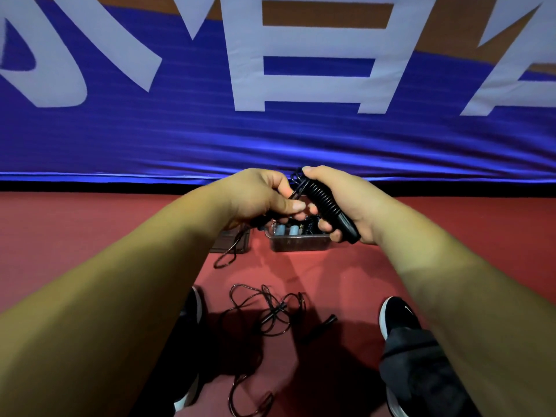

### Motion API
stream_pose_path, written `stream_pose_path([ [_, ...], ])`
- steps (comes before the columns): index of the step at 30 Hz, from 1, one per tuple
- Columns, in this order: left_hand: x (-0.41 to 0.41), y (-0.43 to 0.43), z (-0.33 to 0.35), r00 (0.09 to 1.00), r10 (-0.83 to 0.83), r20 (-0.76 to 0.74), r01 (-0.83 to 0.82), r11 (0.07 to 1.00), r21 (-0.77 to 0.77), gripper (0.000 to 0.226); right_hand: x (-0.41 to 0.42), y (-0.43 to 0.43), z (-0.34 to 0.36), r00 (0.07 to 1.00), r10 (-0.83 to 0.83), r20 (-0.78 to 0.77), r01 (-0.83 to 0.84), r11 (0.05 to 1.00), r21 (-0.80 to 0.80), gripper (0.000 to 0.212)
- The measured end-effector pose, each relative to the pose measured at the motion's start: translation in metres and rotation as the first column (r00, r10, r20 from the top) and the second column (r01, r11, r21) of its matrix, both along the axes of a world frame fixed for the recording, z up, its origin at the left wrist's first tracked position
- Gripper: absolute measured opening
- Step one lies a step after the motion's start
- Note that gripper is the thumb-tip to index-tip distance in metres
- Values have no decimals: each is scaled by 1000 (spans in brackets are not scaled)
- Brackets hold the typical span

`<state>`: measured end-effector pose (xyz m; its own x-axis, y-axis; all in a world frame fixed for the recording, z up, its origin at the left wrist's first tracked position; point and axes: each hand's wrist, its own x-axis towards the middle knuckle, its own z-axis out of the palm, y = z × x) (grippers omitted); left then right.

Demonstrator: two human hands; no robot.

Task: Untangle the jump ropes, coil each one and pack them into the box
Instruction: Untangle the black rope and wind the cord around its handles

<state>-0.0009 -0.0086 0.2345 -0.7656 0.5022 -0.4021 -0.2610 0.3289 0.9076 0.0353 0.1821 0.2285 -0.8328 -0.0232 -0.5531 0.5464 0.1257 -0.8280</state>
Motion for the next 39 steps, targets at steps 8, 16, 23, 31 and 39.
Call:
stream_pose_path([
  [8,1,-3,-12,987,-148,60,156,971,-179,33,6,-2,2,997,71,-12,-71,996,-46,47],
  [16,-5,-14,-25,984,-119,134,81,962,260,30,0,16,14,993,120,-25,-122,964,-238,59],
  [23,-7,-13,-13,911,-330,-246,263,927,-269,7,9,7,15,968,238,84,-217,954,-205,55],
  [31,-7,0,-16,751,-525,-400,252,788,-561,27,21,-3,16,762,541,356,-537,835,-119,70],
  [39,-4,12,-6,797,-420,-434,228,875,-428,26,21,-5,13,735,537,413,-574,818,-41,52],
])
